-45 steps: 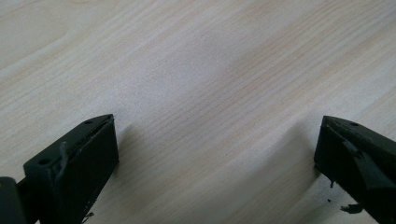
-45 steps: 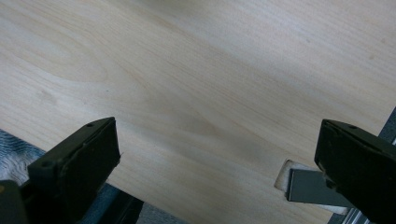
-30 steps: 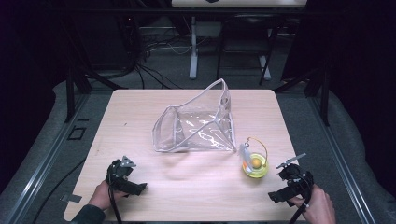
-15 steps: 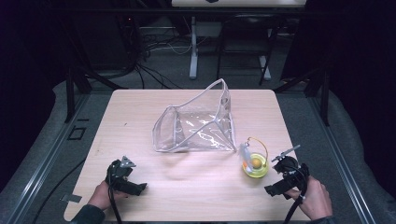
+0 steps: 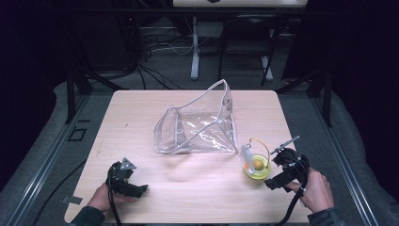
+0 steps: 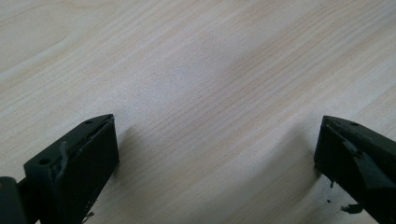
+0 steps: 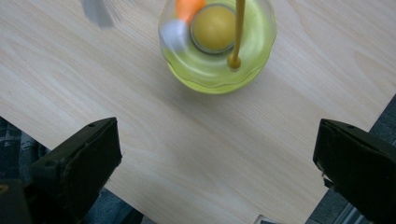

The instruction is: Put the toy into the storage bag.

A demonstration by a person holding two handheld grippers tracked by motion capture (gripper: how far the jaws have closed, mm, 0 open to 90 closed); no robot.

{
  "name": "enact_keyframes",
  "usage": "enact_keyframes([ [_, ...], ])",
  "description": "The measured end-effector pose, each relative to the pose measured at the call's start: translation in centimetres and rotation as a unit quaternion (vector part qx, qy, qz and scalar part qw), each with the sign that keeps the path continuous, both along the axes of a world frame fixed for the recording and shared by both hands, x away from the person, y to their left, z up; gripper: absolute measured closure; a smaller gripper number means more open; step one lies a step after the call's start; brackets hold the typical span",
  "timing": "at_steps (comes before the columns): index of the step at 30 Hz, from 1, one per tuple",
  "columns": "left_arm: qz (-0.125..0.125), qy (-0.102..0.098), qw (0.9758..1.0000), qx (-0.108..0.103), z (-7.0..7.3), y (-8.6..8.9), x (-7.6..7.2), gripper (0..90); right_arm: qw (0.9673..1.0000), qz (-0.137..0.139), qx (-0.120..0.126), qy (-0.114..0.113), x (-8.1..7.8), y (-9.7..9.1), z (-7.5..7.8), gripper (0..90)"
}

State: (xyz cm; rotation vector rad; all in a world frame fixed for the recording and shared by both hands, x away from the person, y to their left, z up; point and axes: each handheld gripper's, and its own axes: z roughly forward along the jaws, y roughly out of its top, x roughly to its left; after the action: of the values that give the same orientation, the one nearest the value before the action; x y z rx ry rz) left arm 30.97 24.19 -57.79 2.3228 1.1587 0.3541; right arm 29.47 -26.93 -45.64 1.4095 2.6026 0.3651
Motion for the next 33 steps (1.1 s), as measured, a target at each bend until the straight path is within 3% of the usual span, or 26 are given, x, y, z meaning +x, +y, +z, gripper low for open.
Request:
enact_keyframes([
  [5,-0.003,-0.012,0.9999,-0.008,-0.2,0.2,-0.3,0.0,0.9999,0.012,0.0,-0.01,0.8,0.5,1.1,4.9],
  [11,-0.007,-0.02,0.9997,-0.014,-0.3,0.4,-0.4,0.0,0.9997,0.021,-0.009,-0.007,1.6,0.8,1.8,5.9],
  [14,-0.007,-0.035,0.999,-0.027,-0.6,0.6,-0.7,0.0,0.9996,0.024,-0.007,-0.01,2.0,1.0,2.2,8.1],
  [15,-0.01,-0.044,0.9985,-0.032,-0.7,0.8,-0.8,0.0,0.9993,0.031,-0.008,-0.016,2.2,1.2,2.6,12.4],
  [20,-0.015,-0.045,0.9983,-0.033,-0.7,0.9,-0.8,0.0,0.9989,0.038,-0.017,-0.02,2.7,1.7,3.2,17.4],
  [23,-0.019,-0.045,0.9983,-0.034,-0.7,0.9,-0.8,0.0,0.9978,0.053,-0.034,-0.021,3.2,2.3,3.9,29.5],
  [33,-0.024,-0.047,0.998,-0.035,-0.8,1.0,-0.8,0.0,0.9943,0.074,-0.072,-0.029,3.9,3.9,5.3,45.5],
])
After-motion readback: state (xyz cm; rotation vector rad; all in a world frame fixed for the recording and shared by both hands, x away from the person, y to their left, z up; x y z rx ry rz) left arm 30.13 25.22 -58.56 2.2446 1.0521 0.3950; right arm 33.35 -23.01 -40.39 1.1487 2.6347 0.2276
